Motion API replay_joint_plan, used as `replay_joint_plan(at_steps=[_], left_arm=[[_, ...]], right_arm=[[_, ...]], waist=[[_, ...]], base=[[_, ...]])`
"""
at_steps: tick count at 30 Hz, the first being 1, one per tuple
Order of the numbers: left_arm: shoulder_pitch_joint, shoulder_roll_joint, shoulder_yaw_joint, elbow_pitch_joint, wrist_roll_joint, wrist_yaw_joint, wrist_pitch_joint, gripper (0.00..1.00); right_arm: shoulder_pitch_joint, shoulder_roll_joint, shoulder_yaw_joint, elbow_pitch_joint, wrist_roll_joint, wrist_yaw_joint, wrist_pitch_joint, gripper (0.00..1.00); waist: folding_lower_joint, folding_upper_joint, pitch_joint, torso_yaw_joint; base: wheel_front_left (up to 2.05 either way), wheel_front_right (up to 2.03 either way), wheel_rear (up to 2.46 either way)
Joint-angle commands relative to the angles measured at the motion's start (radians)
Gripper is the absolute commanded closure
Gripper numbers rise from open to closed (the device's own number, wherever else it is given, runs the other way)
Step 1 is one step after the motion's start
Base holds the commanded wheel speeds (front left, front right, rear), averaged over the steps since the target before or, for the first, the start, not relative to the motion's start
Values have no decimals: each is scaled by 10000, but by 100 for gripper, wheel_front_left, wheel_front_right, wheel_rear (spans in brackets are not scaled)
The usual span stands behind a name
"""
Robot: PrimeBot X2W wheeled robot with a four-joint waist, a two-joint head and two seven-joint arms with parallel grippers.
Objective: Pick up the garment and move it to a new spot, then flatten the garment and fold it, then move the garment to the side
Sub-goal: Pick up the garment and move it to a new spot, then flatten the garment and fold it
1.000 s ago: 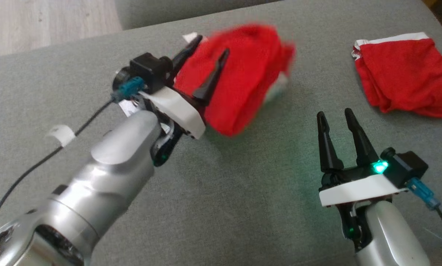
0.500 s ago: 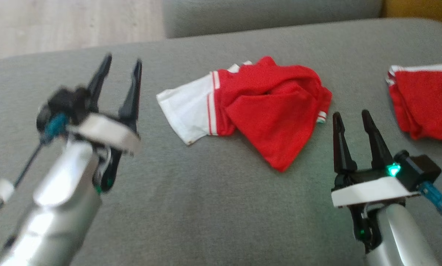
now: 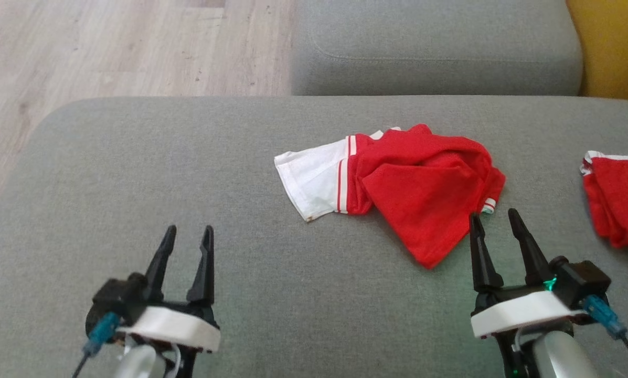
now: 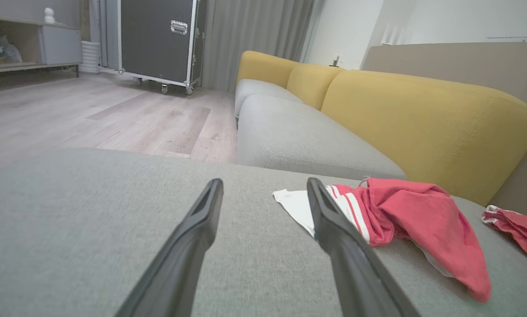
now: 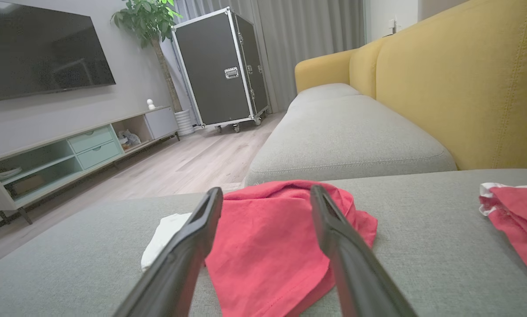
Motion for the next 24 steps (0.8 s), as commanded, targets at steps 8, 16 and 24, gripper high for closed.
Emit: replay_joint_plan(at_steps=[8, 16, 24], left_arm=[[-253, -582, 1129, -539, 949, -334, -81, 0], [-475, -915, 1368, -247, 1348, -654, -81, 0], [-729, -1245, 1479, -3, 1558, -859, -82, 0]], right_arm=[[-360, -26, 496, 63, -620, 33, -109, 0], [-1080, -26, 1207, 1849, -1654, 33, 652, 0], [-2198, -26, 1089, 3789, -2510, 33, 1222, 0]], waist=[[3, 0, 179, 161], [3, 0, 585, 344], [3, 0, 1032, 664]], base=[[0, 0, 0], [0, 0, 0], [0, 0, 0]])
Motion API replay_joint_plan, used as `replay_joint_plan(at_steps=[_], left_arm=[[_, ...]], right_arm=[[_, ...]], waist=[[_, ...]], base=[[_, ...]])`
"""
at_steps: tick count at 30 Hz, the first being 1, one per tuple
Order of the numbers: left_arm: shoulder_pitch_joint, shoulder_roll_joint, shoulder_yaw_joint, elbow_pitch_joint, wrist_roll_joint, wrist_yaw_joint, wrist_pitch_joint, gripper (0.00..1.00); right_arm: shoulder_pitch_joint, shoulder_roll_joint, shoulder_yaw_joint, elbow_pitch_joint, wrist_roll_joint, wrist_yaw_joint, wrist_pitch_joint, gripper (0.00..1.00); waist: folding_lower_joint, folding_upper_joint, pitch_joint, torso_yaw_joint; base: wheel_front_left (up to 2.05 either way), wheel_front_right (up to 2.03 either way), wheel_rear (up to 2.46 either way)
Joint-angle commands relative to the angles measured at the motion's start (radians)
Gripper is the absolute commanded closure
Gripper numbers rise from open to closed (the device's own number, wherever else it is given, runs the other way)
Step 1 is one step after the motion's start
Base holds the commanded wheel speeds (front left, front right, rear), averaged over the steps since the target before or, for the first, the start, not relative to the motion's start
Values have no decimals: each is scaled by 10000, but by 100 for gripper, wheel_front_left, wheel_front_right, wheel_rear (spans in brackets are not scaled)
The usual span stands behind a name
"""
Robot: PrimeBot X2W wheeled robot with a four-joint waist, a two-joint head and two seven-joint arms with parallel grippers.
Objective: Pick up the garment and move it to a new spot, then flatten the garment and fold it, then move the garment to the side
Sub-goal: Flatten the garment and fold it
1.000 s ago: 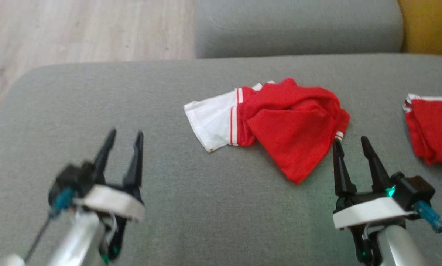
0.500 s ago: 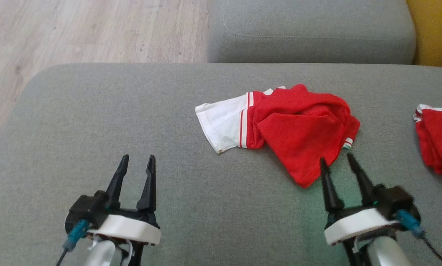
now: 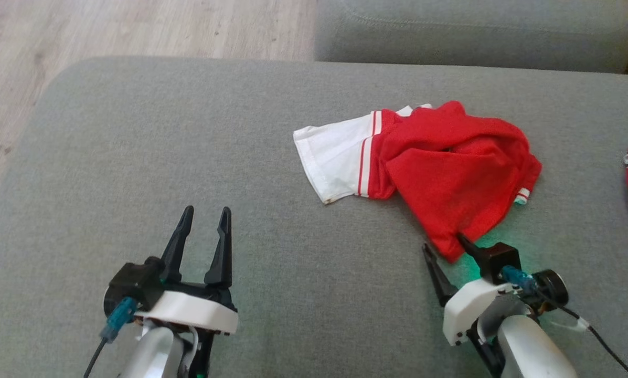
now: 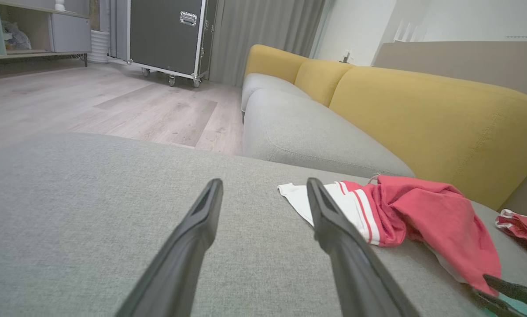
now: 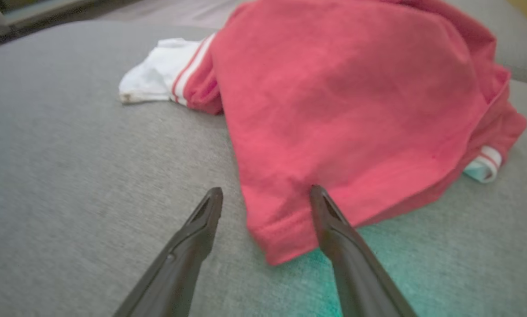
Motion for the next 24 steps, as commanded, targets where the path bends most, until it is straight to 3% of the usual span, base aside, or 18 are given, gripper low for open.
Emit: replay_joint_plan(at_steps=[1, 5, 6, 7, 15, 24], left_arm=[[-469, 34, 371, -239, 133, -62, -80, 0], [-539, -40, 437, -161, 181, -105, -80, 0], [-547, -53, 469, -144, 190, -113, -80, 0], [-544, -65, 502, -126, 200, -118, -80, 0], [-388, -126, 719, -51, 296, -142, -80, 0], [25, -171, 693, -145, 271, -147, -80, 0]], right_arm=[[-342, -22, 133, -128, -113, 33, -12, 0], [-705, -22, -168, 653, -462, 33, 174, 0], [-779, -22, -192, 784, -504, 33, 156, 81], [-838, -22, -218, 888, -532, 33, 111, 100], [-520, -22, -1761, 924, -713, 33, -474, 100], [722, -238, -4227, -474, -1890, 33, -107, 100]], waist=[[-1, 0, 78, 73], [-1, 0, 171, 117], [-1, 0, 179, 103], [-1, 0, 167, 72], [-1, 0, -254, -602], [-1, 0, -1107, -1477]], base=[[0, 0, 0], [0, 0, 0], [0, 0, 0], [0, 0, 0], [0, 0, 0], [0, 0, 0]])
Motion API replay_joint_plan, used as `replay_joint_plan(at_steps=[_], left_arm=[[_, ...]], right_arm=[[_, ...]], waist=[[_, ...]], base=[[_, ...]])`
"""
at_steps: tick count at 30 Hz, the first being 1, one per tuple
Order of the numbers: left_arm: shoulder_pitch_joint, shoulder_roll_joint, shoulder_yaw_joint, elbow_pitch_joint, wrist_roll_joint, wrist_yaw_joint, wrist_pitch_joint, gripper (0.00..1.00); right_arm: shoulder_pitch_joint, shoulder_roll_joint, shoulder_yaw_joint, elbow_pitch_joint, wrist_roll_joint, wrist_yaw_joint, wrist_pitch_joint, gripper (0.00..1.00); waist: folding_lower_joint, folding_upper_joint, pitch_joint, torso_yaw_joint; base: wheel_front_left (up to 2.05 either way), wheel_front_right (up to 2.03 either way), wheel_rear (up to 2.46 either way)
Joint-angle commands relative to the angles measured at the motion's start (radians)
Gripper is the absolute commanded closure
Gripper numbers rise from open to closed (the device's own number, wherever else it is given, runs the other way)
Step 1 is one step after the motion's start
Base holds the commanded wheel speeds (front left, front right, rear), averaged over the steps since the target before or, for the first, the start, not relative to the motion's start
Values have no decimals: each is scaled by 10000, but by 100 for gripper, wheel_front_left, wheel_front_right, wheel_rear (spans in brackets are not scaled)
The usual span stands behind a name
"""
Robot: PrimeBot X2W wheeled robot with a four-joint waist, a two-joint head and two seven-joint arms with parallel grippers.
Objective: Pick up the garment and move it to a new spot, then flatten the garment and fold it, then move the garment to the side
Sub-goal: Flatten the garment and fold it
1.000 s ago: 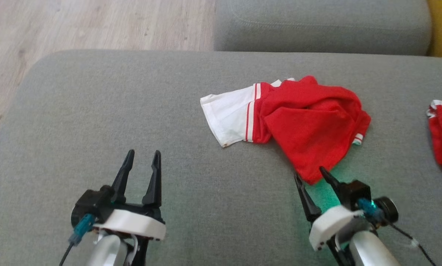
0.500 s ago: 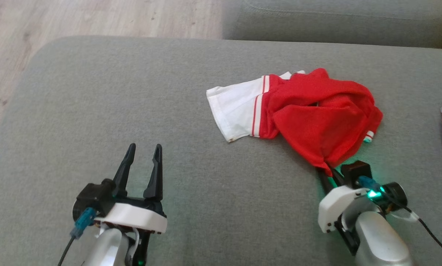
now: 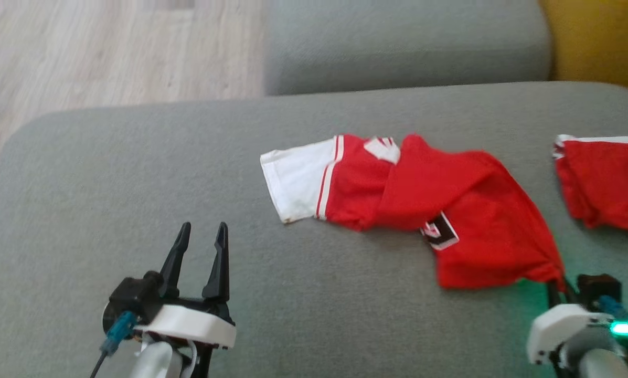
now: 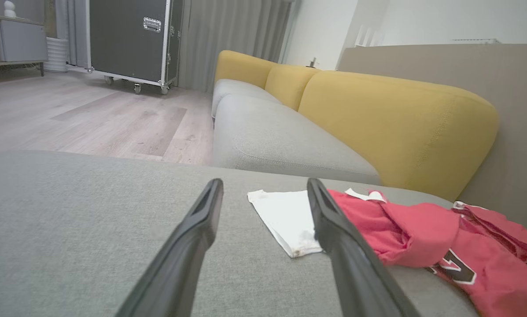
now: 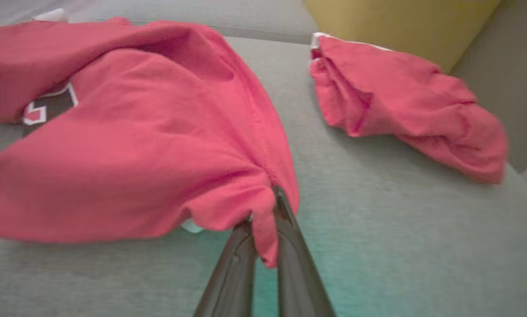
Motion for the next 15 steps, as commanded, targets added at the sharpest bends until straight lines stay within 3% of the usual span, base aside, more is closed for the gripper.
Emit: replay_joint_plan(at_steps=[1, 2, 3, 4, 9, 15], left_arm=[[-312, 17, 318, -368, 14, -54, -80, 0], [-315, 11, 310, -376, 10, -54, -80, 0], [-323, 6, 306, -379, 8, -54, -80, 0], [-331, 2, 298, -382, 8, -54, -80, 0], [-293, -11, 236, -426, -2, -54, -80, 0], [-227, 58, 202, -468, -22, -55, -80, 0]], right_arm=[[-135, -157, -109, -557, -303, 33, 152, 100], [-76, -128, -243, -649, -377, 33, 267, 100], [-40, -95, -315, -748, -442, 33, 327, 73], [-27, -60, -374, -858, -448, 33, 327, 0], [-64, 26, -22, -1198, -34, 33, 107, 0], [-134, 38, 2190, -2037, 2006, 33, -505, 0]], waist=[[2, -1, -264, -288], [2, -1, -275, -305], [2, -1, -282, -315], [2, -1, -284, -316], [2, -1, -306, -267], [2, -1, -299, -163]], base=[[0, 0, 0], [0, 0, 0], [0, 0, 0], [0, 0, 0], [0, 0, 0], [0, 0, 0]])
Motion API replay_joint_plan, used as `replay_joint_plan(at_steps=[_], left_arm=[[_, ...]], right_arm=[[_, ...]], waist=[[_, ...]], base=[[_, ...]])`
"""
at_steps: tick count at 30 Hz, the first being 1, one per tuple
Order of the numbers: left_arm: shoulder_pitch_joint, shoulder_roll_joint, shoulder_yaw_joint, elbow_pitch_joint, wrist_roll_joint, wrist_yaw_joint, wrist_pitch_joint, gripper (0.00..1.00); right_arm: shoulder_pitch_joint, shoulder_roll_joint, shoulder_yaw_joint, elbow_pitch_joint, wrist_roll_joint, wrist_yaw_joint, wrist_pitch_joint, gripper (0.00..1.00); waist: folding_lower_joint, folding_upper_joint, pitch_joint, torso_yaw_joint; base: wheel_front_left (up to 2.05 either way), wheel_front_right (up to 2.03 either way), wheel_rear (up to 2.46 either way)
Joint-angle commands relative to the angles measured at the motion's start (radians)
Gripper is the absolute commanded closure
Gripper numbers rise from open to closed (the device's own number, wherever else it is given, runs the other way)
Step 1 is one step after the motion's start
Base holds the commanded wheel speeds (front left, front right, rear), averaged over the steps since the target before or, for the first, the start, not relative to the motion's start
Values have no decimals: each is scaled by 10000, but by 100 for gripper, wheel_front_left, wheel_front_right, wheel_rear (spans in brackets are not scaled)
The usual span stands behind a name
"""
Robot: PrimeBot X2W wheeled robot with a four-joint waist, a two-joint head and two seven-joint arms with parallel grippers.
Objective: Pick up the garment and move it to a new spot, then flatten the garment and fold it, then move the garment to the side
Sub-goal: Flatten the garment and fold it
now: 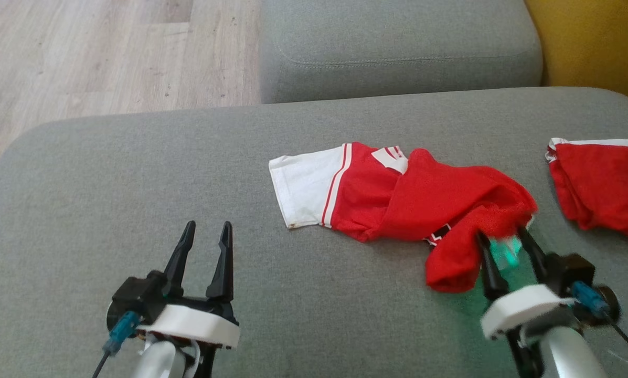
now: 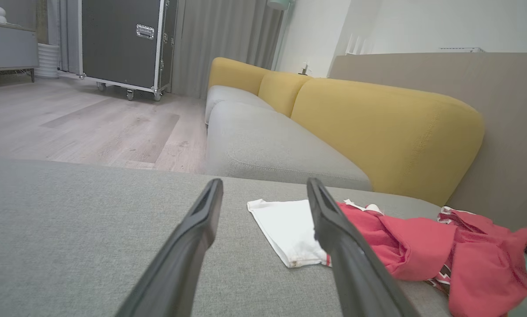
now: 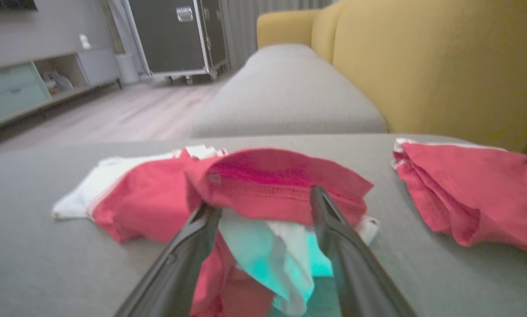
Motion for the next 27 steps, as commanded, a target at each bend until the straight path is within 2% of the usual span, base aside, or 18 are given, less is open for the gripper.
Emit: replay_joint_plan(at_steps=[1, 6, 12, 21, 27], left_arm=[[-309, 97, 270, -353, -25, 16, -82, 0], [-284, 128, 282, -397, 2, 16, -82, 0], [-330, 147, 260, -439, 14, 16, -82, 0], [-516, 132, 92, -428, -27, 16, -82, 0], [-803, 88, -98, -438, -91, 16, -82, 0]], right_arm=[[-425, -46, 427, -535, 219, 33, -193, 0], [-353, -45, 1583, -1884, 1104, 33, -513, 0], [-296, -44, 2253, -2860, 1584, 33, -713, 0], [-266, -44, 2644, -2303, 1041, 33, -793, 0], [-1163, -148, 3225, -1364, -131, 33, 116, 0]], waist=[[0, -1, 2, 7], [0, -1, 19, 23], [0, -1, 53, 72], [0, -1, 345, 532], [0, -1, 884, 1070]], base=[[0, 0, 0], [0, 0, 0], [0, 0, 0], [0, 0, 0], [0, 0, 0]])
